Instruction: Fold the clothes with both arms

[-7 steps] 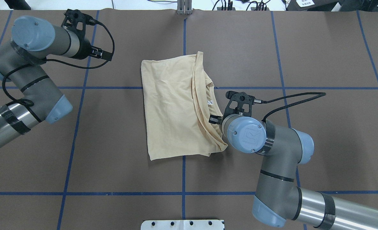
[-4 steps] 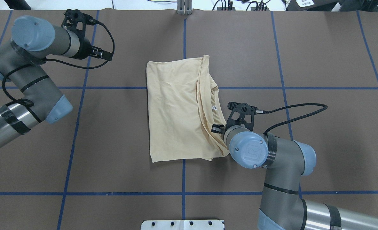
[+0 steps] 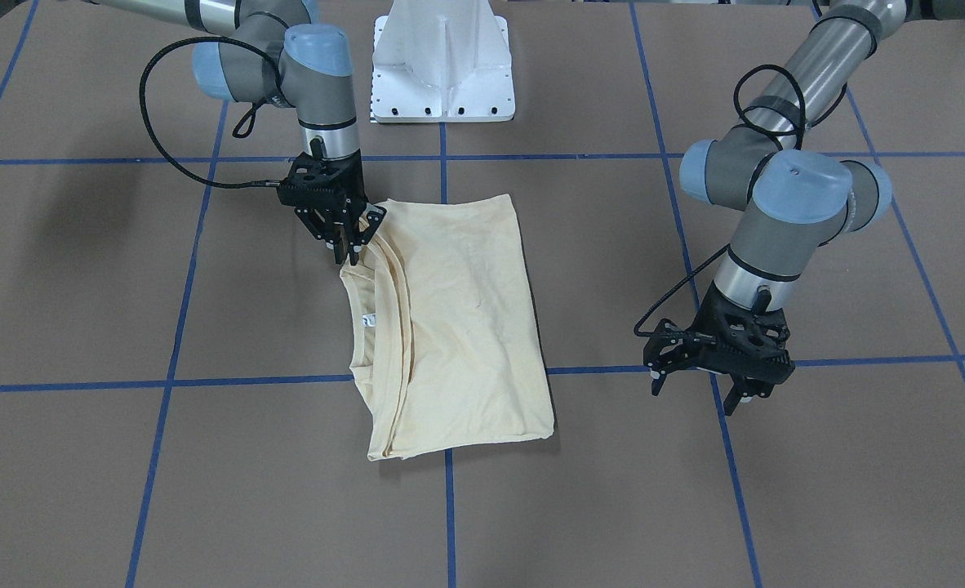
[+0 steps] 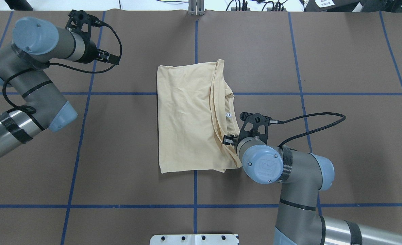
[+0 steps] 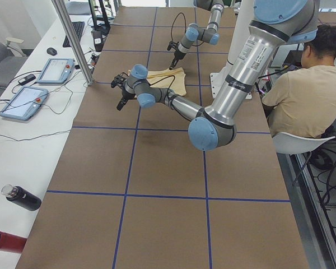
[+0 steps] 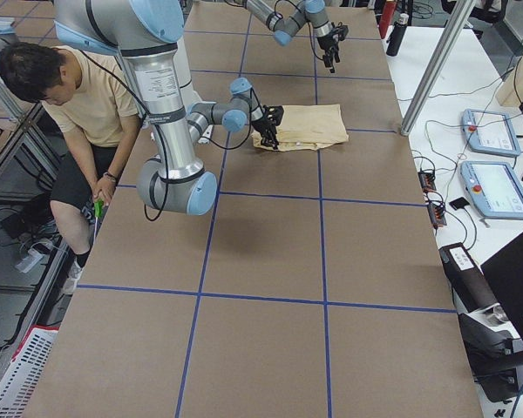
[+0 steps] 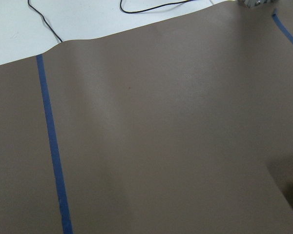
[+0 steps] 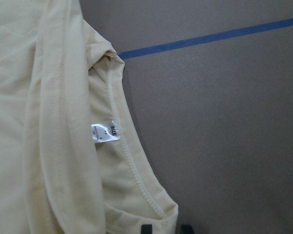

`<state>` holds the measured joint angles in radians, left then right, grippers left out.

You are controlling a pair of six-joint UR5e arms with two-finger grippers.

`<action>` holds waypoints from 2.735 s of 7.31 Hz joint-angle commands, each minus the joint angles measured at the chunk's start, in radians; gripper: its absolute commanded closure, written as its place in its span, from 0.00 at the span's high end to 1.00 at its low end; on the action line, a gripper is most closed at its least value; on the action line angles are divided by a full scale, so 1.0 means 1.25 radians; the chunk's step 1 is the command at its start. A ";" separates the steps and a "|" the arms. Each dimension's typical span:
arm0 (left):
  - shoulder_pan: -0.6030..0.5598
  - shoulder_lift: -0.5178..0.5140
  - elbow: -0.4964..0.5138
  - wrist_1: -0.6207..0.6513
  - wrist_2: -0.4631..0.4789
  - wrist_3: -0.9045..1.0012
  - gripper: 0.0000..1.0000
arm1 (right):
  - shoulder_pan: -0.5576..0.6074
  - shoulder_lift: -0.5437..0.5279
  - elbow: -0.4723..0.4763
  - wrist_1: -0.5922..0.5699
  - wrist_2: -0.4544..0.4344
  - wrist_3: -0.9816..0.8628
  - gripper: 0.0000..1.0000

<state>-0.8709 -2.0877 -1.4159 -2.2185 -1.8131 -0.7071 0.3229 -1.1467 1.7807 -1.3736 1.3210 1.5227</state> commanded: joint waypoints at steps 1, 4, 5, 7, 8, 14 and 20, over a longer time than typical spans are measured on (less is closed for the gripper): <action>0.003 0.000 0.000 -0.001 -0.001 -0.001 1.00 | 0.046 0.030 -0.005 -0.003 0.017 -0.100 1.00; 0.006 0.001 -0.001 -0.001 -0.002 -0.001 1.00 | 0.051 0.182 -0.112 -0.077 0.041 -0.101 1.00; 0.006 0.000 -0.001 -0.002 -0.002 -0.001 1.00 | 0.051 0.197 -0.153 -0.078 0.067 -0.104 1.00; 0.007 0.001 -0.001 -0.002 -0.002 -0.002 1.00 | 0.052 0.196 -0.170 -0.106 0.112 -0.178 1.00; 0.007 0.001 0.000 -0.002 -0.002 -0.002 1.00 | 0.052 0.196 -0.169 -0.123 0.121 -0.201 1.00; 0.016 0.000 0.001 -0.002 -0.002 -0.034 1.00 | 0.169 0.101 -0.120 -0.153 0.169 -0.435 1.00; 0.016 0.000 -0.001 -0.002 -0.004 -0.034 1.00 | 0.190 0.194 -0.120 -0.150 0.179 -0.315 1.00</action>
<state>-0.8514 -2.0877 -1.4163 -2.2212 -1.8169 -0.7488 0.5573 -1.0323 1.7329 -1.5646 1.5439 1.0563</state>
